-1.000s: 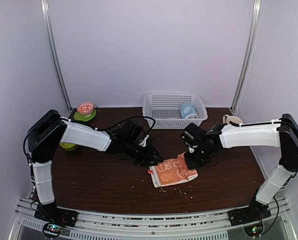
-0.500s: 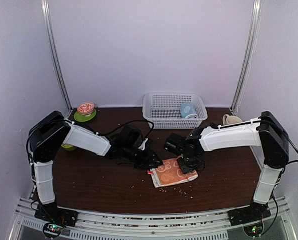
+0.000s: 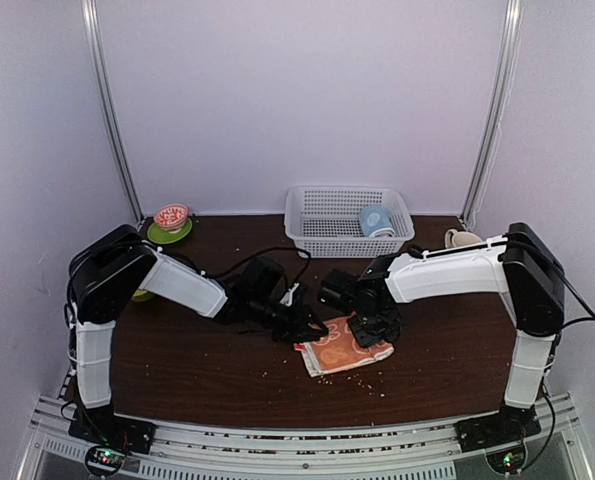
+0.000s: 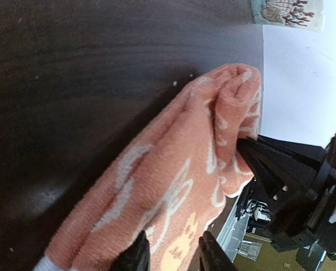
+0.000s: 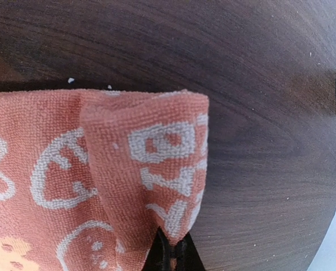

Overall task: Roll the towels
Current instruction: Roll the towel at the center of the board.

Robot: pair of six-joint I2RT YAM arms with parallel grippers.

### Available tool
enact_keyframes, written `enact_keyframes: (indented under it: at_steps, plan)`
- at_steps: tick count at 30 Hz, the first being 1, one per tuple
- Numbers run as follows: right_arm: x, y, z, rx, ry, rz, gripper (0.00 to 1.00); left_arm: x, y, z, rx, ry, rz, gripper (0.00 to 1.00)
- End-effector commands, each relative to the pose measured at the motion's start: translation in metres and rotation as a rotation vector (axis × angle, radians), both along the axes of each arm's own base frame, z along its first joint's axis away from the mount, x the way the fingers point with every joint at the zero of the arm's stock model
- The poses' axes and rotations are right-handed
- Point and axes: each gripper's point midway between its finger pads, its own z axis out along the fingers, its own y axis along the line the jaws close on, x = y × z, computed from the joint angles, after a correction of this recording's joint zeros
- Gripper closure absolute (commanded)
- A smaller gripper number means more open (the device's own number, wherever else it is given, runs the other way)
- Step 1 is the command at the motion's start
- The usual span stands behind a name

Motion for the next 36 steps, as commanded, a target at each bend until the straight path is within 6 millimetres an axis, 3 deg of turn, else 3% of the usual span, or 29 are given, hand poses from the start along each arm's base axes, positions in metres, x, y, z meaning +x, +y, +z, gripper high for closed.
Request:
enact_keyframes:
  at_steps: [1, 8, 19, 28, 36]
  plan:
    - [0.001, 0.004, -0.006, -0.035, -0.008, 0.001, 1.00, 0.001, -0.008, 0.001, -0.061, 0.009, -0.010, 0.69]
    - [0.001, 0.007, -0.020, -0.059, 0.014, 0.008, 1.00, -0.002, -0.005, 0.005, -0.067, -0.003, -0.015, 0.69]
    - [0.000, 0.030, 0.008, 0.061, -0.007, 0.018, 1.00, -0.002, -0.001, -0.009, -0.011, -0.001, -0.017, 0.70]
    - [0.000, 0.033, 0.028, 0.081, -0.039, 0.019, 1.00, -0.006, 0.003, -0.013, 0.015, 0.004, -0.029, 0.70]
    - [0.000, 0.029, 0.024, 0.054, -0.041, 0.020, 1.00, -0.009, 0.015, 0.031, 0.022, -0.076, -0.053, 0.68]
